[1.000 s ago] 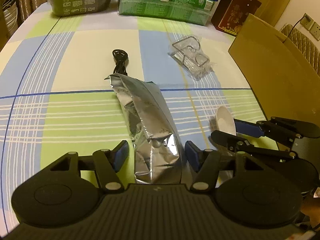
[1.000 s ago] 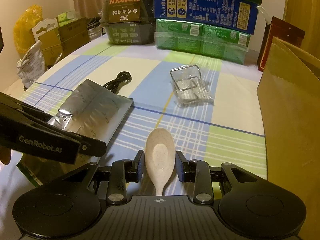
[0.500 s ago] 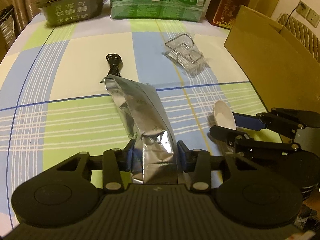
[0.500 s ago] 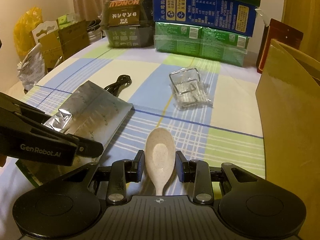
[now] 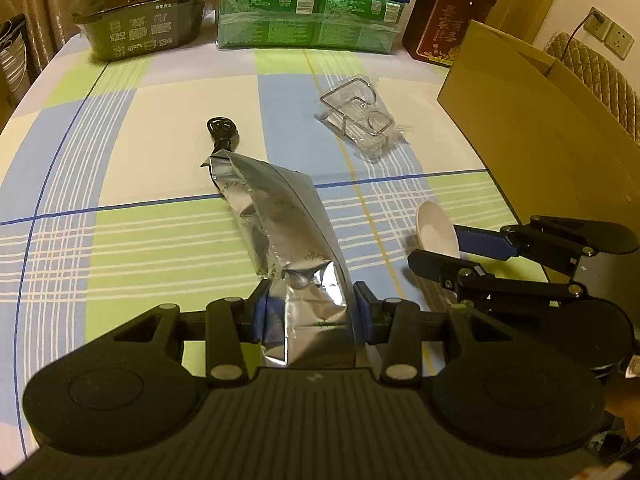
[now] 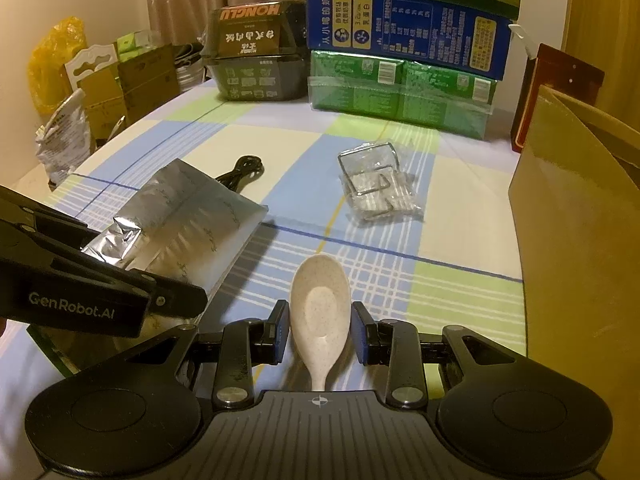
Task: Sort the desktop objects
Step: 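Lift the foil bag with the left tool while the right tool lifts the spoon, then carry the silver foil bag and wooden spoon over the cardboard box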
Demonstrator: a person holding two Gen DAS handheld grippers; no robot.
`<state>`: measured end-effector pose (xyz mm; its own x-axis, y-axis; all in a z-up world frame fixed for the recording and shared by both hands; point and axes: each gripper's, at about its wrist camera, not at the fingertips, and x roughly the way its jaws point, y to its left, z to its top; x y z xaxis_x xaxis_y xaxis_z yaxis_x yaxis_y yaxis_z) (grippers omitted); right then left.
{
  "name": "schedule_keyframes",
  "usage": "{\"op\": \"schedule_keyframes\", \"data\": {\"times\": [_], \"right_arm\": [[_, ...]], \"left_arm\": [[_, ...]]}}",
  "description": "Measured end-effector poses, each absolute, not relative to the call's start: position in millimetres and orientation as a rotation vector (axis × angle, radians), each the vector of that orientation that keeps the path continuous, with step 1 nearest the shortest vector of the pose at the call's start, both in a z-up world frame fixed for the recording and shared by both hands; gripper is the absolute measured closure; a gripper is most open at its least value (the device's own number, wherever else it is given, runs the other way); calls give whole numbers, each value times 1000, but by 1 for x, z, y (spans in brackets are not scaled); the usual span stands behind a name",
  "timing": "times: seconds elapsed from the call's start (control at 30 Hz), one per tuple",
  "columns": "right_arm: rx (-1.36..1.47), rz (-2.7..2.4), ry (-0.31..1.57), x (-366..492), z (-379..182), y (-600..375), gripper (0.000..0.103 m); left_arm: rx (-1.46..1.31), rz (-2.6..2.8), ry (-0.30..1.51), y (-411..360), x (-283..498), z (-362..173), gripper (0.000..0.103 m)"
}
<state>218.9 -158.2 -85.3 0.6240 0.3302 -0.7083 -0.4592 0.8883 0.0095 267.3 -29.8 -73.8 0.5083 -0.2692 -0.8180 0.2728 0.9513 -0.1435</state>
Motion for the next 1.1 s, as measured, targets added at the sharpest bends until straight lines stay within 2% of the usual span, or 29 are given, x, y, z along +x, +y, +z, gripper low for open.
{"op": "schedule_keyframes", "data": {"times": [0.37, 1.1], "right_arm": [[-155, 444, 763, 217, -79, -165, 73], [-22, 357, 712, 151, -9, -221, 73]], "left_arm": [[-3, -331, 968, -30, 263, -68, 66], [42, -385, 859, -65, 185, -23, 66]]}}
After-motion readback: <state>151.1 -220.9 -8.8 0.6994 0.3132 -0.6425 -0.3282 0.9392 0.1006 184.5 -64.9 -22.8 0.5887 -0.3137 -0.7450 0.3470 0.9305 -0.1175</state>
